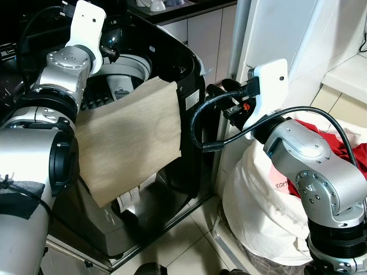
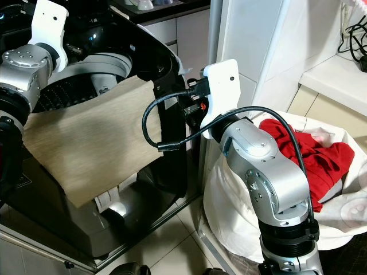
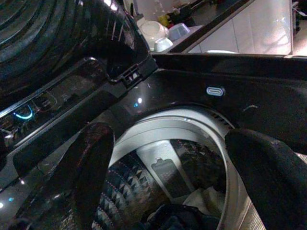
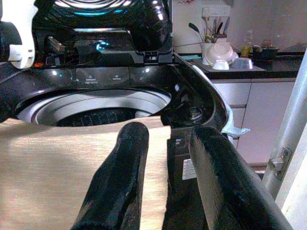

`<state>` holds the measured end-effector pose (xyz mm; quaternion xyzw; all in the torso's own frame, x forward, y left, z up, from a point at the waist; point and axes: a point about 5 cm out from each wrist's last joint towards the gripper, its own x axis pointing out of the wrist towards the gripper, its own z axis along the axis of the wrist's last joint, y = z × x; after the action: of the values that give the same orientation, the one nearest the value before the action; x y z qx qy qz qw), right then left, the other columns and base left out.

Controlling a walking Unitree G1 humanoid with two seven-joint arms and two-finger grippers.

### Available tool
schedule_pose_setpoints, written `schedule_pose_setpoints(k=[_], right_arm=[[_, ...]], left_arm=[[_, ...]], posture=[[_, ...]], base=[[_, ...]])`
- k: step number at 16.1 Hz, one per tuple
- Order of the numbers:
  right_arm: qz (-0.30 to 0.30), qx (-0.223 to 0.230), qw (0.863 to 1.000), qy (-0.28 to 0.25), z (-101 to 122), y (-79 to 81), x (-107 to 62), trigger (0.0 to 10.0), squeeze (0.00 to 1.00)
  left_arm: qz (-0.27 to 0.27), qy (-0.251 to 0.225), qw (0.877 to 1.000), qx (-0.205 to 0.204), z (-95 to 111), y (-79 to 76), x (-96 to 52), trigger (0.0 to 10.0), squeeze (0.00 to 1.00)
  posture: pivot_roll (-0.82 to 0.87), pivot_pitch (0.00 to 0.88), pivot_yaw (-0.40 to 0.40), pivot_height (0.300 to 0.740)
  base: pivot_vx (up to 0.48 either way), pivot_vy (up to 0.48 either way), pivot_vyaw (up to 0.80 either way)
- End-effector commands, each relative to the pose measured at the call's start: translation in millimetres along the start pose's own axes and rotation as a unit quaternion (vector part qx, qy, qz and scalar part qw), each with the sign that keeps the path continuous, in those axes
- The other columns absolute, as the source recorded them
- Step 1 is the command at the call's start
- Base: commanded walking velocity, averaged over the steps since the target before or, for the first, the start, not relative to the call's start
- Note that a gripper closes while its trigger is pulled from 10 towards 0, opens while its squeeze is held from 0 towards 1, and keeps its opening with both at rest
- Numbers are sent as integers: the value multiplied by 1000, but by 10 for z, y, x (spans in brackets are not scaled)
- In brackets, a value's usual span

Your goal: Clothes washing

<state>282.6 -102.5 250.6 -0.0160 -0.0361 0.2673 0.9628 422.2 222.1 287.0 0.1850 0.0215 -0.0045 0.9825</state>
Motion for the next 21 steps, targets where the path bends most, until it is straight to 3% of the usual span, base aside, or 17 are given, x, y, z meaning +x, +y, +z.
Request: schedule_pose_setpoints(k=[1,6,7,8,9,11,15,17,18,19,20,21], right_arm=[[-1,-1,1000,-8,29,-9,16,10000,0],[-1,-1,1000,-8,29,-9,16,10000,0],[0,-1,1000,-7,25,-5,15,10000,0],[-198,-36,980,8,-209,-851,-42,10000,0],[-267,-52,962,12,-287,-1166,-137,10000,0],[-258,-54,964,9,-270,-1129,-119,10000,0],[-251,-63,966,-11,-269,-1136,-118,10000,0],[-268,-70,961,-6,-302,-1197,-152,10000,0],[-282,-74,956,7,-342,-1234,-194,10000,0],[-290,-77,954,16,-369,-1250,-218,10000,0],[-296,-75,951,48,-500,-1262,-304,10000,282],[-300,-74,949,59,-560,-1272,-345,10000,753]], left_arm=[[3,0,1000,3,33,47,-8,10000,0],[3,0,1000,3,33,47,-8,10000,0],[-29,30,999,12,-71,-22,-6,10000,0],[-96,-176,976,-88,460,-231,-59,10000,0],[-99,-270,949,-130,784,-155,-149,10000,0],[-94,-267,951,-126,842,-97,-142,10000,0],[-108,-275,948,-121,783,-174,-159,10000,0],[-227,-259,932,-112,676,-441,-175,10000,0],[-330,-231,912,-72,482,-705,-232,10000,0],[-366,-216,903,-65,371,-819,-269,10000,0],[-401,-182,892,-100,31,-1151,-379,10000,0],[-405,-177,889,-119,-62,-1279,-441,10000,0]], posture=[[-61,17,91,740],[-61,17,91,740],[-61,17,91,740],[-35,0,50,740],[-35,0,54,740],[-45,0,64,740],[-55,0,72,740],[-56,0,69,740],[-58,0,68,740],[-58,0,68,740],[-67,0,61,740],[-71,0,54,740]], base=[[0,0,0],[0,0,0],[0,0,0],[0,0,0],[0,0,0],[0,0,0],[0,0,0],[0,0,0],[0,0,0],[0,0,0],[0,0,0],[0,0,0]])
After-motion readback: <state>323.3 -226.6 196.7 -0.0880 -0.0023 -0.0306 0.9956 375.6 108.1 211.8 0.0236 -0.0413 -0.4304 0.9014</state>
